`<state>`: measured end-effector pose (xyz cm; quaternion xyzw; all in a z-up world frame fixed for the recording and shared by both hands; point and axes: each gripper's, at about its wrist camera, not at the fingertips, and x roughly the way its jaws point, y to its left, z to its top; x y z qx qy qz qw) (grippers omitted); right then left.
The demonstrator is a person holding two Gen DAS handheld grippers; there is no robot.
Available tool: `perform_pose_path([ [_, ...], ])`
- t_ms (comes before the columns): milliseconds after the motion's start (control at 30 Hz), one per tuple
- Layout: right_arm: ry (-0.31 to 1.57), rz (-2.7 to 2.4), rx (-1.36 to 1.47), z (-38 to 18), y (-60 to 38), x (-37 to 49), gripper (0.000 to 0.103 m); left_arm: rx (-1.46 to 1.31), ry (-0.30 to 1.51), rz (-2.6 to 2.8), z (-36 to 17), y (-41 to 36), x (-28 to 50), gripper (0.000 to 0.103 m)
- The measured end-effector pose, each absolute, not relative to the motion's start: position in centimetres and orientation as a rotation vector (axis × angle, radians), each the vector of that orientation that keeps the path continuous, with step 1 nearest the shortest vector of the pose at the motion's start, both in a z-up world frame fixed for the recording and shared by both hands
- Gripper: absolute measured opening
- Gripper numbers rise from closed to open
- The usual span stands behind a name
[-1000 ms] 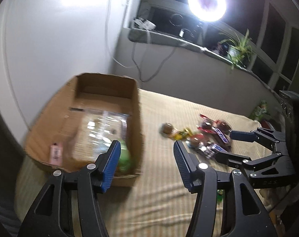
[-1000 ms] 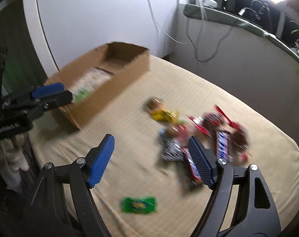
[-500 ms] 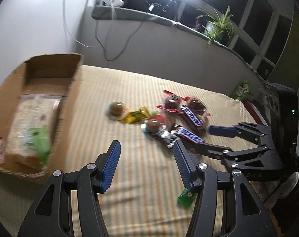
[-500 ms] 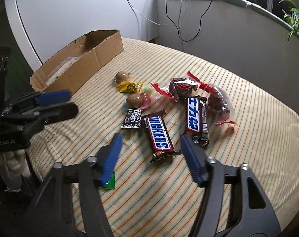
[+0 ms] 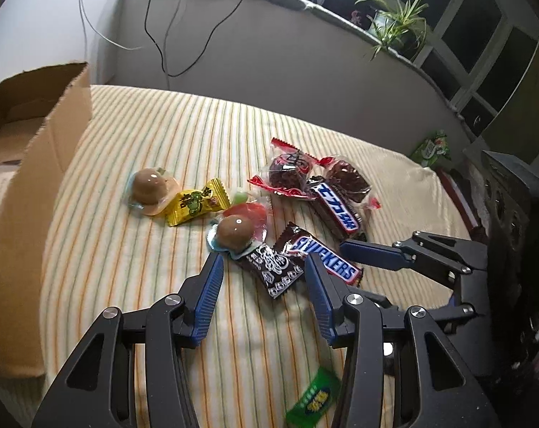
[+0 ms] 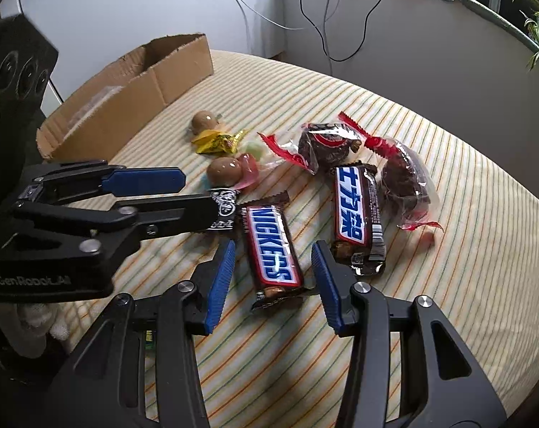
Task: Organize snacks
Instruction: 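Grasp the black-wrapped candy with the left gripper while the right grasps a Snickers bar, then carry the black candy and Snickers bar over the box with both grippers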
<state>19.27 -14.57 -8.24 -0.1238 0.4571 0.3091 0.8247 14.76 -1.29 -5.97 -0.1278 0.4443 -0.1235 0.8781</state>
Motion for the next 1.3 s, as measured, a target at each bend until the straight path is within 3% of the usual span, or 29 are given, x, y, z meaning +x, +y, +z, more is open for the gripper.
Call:
perform_pose_path([
  [233, 0.978, 0.654, -0.257, -8.9, -14.9, 19.6, 0.043, -0.236, 0.958, -0.246, -7.1, -2.2, 15.7, 0.045],
  [367, 0.973, 0.633, -0.287, -9.0, -15.1, 19.6, 0.029, -0.206, 0.955, -0.231, -7.2, -2.5, 15.8, 0.041],
  [600, 0.98, 0.619, -0.294, -8.9, -15.6, 19.1, 0.029, -0.131, 0.947, -0.219, -7.4, -3.2, 15.2, 0.03],
  [733, 0.982, 0.61, -0.3, -8.9, -15.6, 18.9, 0.029, -0.149, 0.954, -0.21, -7.4, -2.9, 15.2, 0.032],
  [833, 0.987, 0.595, -0.294, -8.9, -15.7, 19.0, 0.029, -0.159, 0.961, -0.208, -7.3, -3.0, 15.7, 0.038],
  [1067, 0.992, 0.569, -0.288, -9.1, -16.4, 18.9, 0.029, -0.016, 0.948, -0.178, -7.6, -5.4, 16.2, 0.039],
  [1200, 0.992, 0.569, -0.284, -9.3, -16.2, 18.9, 0.029, 0.018, 0.942, -0.176, -7.7, -5.2, 15.8, 0.025],
  [1300, 0.991, 0.567, -0.275, -9.2, -16.2, 18.9, 0.029, 0.008, 0.941, -0.185, -7.6, -4.6, 15.3, 0.023],
])
